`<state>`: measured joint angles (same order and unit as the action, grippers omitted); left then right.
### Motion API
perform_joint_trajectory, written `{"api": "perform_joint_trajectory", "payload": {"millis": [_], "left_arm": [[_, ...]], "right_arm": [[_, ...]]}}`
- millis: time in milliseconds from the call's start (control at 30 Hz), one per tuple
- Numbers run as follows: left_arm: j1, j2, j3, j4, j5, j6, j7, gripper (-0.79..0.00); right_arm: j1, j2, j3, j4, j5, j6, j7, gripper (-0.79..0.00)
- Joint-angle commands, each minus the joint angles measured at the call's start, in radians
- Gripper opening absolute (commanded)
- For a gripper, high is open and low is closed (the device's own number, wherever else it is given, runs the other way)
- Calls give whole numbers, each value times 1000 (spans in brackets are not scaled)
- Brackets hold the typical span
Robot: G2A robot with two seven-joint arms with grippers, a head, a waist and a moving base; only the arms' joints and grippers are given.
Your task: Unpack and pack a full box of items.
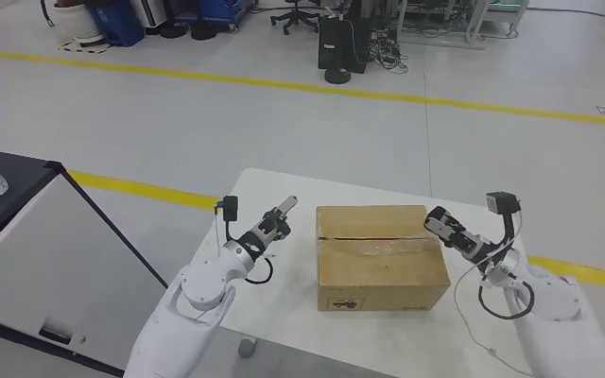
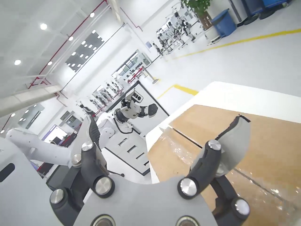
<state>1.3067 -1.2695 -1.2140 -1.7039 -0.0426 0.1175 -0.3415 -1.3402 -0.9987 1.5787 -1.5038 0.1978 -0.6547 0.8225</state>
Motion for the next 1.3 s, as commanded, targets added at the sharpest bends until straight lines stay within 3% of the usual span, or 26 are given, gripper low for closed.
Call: {"api": "perform_joint_trajectory", "payload": {"millis": [0, 333, 433, 900, 967, 1000, 1100, 1267], "left_arm": [[-14, 6, 9, -19, 107, -36, -32, 0], [-39, 39, 44, -63, 595, -231, -178, 0], [-41, 45, 58, -92, 740, -236, -185, 0], [-42, 46, 62, -100, 767, -239, -181, 0], [-67, 53, 63, -106, 903, -272, -184, 0], [-81, 60, 80, -109, 1065, -315, -199, 0], [-106, 71, 97, -108, 1230, -456, -195, 0], [-147, 87, 108, -91, 1376, -654, -213, 0]], "right_arm": [[-11, 0, 4, -3, 2, 13, -18, 0], [-6, -2, -26, 0, -16, 51, -40, 0], [0, -3, -41, 4, -24, 59, -48, 0], [8, -7, -78, 3, -1, 46, -33, 0], [8, -7, -78, 3, -1, 46, -33, 0], [8, -7, -78, 3, -1, 46, -33, 0], [8, -7, -78, 3, -1, 46, -33, 0], [8, -7, -78, 3, -1, 46, -33, 0]]}}
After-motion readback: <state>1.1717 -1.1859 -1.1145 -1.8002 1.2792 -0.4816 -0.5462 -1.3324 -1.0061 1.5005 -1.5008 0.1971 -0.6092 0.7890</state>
